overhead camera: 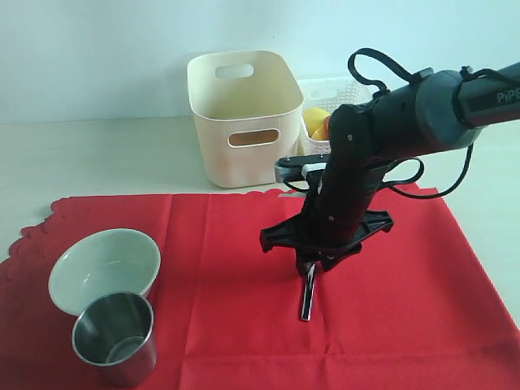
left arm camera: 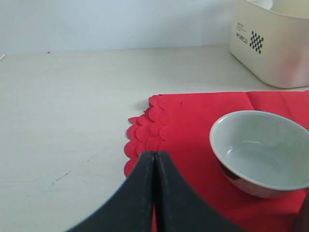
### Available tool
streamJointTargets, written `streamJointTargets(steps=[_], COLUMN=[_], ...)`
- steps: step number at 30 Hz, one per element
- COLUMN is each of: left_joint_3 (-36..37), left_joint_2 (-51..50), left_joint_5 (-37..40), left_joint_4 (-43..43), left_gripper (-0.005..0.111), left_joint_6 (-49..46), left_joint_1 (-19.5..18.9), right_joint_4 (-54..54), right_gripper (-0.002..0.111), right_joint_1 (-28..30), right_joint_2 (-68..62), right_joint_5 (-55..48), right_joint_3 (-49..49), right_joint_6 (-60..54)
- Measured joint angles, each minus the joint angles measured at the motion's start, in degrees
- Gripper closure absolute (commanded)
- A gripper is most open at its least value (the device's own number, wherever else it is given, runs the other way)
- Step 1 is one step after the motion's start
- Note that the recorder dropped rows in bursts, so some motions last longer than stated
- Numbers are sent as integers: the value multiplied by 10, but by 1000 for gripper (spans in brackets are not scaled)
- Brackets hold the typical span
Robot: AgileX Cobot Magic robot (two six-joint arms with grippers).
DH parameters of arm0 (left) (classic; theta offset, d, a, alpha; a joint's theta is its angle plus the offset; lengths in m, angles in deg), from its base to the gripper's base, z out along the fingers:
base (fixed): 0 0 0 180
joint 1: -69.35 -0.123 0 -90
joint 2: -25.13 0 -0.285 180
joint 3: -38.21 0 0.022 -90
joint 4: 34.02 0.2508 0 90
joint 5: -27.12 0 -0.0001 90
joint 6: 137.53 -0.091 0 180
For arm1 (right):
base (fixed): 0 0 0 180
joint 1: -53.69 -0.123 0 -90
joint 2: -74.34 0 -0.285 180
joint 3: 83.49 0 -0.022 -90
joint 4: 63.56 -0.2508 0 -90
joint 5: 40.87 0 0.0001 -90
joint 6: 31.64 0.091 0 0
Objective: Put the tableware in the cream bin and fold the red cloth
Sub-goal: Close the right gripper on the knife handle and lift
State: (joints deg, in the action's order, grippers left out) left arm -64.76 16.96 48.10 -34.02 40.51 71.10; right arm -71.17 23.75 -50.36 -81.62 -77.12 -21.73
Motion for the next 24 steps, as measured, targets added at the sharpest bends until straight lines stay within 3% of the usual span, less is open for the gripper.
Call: streamJointTargets(steps=[7,13,24], left_joint_3=[0,0,0], left_joint_2=[0,0,0], left_joint_5=[0,0,0], left_joint_4=[0,0,0], left_gripper=[107,107,107], left_joint_6=[0,0,0], left_joint_1=[0,0,0], right_joint_4=[-2,9,66], right_gripper=[72,107,108], right_joint_1=[0,0,0], right_joint_2=[-13,-25,-19], right_joint_5=[-4,-24,-44], right_joint_3=[-6,-26,-30], right_joint_6=[7,9,12])
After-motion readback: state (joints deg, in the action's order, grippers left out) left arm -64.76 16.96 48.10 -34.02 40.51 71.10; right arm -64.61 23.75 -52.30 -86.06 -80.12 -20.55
